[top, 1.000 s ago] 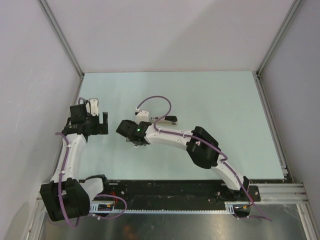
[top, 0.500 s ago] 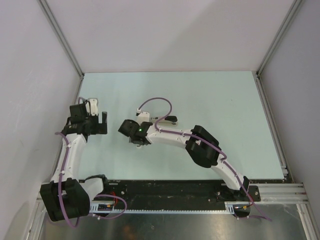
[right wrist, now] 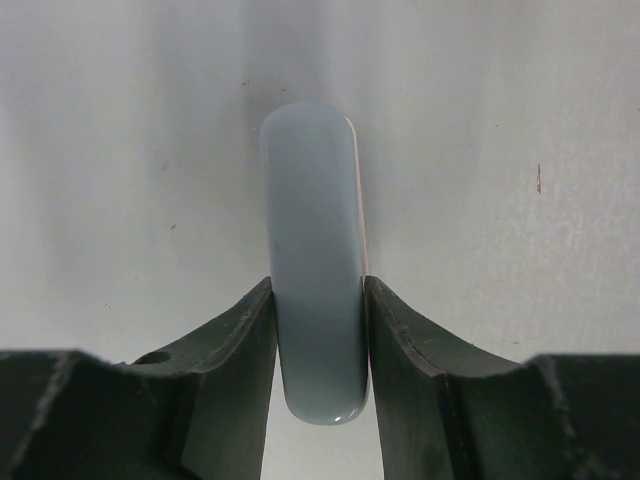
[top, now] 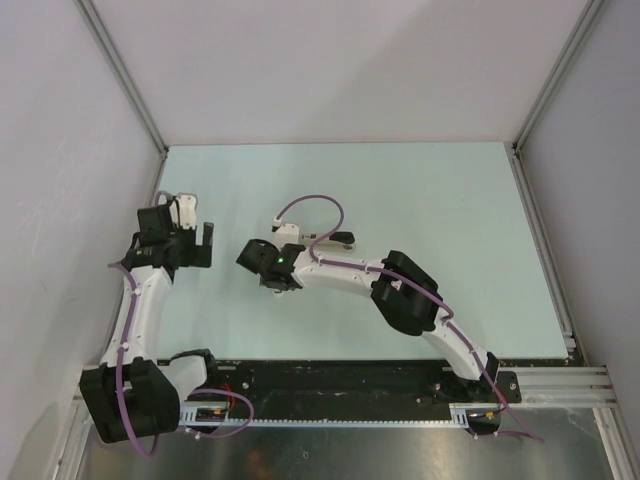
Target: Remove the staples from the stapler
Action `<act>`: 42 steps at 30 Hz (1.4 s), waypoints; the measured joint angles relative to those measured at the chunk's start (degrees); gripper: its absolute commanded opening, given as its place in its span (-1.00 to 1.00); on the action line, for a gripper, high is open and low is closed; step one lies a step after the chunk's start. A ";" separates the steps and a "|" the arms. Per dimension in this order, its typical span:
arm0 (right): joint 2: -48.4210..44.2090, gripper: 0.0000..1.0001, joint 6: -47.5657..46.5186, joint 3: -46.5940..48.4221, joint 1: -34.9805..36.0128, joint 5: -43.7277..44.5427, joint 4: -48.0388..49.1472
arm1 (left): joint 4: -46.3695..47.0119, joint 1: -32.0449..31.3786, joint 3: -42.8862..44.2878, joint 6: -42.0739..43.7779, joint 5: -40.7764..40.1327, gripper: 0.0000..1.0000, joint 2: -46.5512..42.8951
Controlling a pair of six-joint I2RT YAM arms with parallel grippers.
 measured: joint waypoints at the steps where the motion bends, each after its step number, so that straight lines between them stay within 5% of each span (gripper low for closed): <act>1: 0.00 -0.12 -0.15 0.00 0.00 0.00 0.00 | -0.02 0.00 0.00 0.37 -0.31 0.99 0.00; 11: 0.00 -0.94 -2.54 0.02 0.31 -0.02 0.24 | -0.04 0.00 0.00 1.33 -0.33 0.99 -1.55; 22: -8.94 -1.00 -2.43 -12.17 -2.21 -10.16 15.72 | -2.93 -0.57 3.87 2.54 4.87 0.99 -2.32; 35: -16.76 -1.00 1.53 -26.56 -4.26 -12.83 45.66 | -5.42 -2.16 0.04 11.15 22.64 0.99 -3.30; 42: -16.76 -1.00 6.62 -27.54 -4.44 -16.33 53.62 | -6.03 -2.32 -1.66 15.47 28.63 0.87 -2.82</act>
